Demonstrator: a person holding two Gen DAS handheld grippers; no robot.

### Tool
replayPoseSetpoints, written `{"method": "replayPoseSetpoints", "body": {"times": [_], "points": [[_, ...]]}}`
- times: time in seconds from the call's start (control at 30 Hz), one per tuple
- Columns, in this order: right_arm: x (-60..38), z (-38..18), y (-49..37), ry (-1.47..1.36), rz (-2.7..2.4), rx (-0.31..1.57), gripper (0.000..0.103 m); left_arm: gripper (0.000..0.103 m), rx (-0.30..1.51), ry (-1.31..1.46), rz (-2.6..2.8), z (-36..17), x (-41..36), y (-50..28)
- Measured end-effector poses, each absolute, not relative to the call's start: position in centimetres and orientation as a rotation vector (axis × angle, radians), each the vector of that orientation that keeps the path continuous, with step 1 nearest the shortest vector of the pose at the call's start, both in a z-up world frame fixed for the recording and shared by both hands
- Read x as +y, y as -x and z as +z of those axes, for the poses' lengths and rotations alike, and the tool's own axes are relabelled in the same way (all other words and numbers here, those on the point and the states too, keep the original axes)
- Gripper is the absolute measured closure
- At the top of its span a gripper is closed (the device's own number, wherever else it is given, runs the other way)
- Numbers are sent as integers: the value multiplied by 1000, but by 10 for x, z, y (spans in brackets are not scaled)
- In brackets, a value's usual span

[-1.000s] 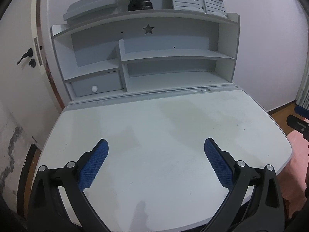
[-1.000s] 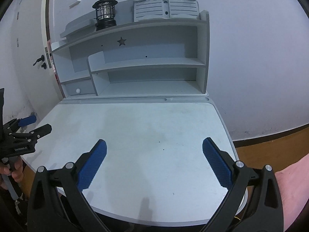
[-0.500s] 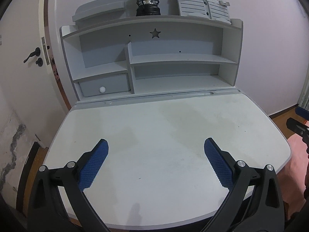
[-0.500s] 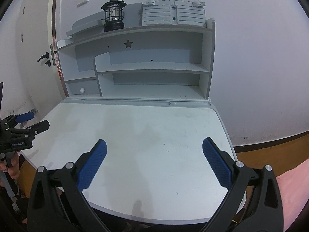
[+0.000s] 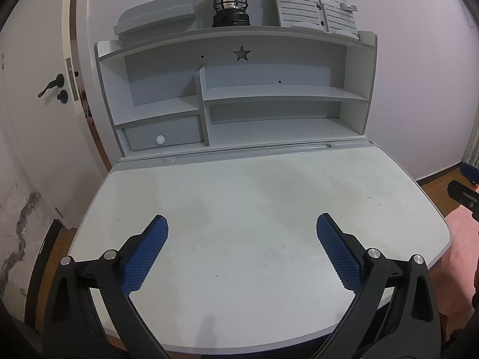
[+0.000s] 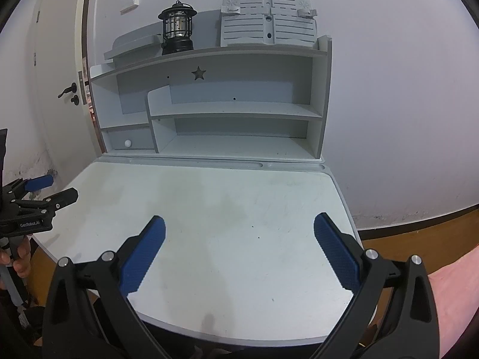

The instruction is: Collect trash

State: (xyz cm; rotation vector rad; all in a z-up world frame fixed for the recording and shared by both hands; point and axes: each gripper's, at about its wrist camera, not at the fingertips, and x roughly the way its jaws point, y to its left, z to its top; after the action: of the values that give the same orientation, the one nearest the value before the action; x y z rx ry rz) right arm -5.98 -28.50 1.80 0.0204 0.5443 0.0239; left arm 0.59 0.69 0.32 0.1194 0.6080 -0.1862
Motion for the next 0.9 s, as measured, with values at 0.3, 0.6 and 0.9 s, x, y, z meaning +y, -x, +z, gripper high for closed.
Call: {"method": "replayPoseSetpoints", "body": {"times": [0.3,0.6,0.9], "points": [[-286,20,59,-20,21,542,7,7,613,-121,-189,3,5,-5],[-284,20,59,-12,21,546,7,7,613,-119,-188,3,5,-5],[-284,20,58,-9,21,546,7,7,619,-121,-197,2,1,-5]]}}
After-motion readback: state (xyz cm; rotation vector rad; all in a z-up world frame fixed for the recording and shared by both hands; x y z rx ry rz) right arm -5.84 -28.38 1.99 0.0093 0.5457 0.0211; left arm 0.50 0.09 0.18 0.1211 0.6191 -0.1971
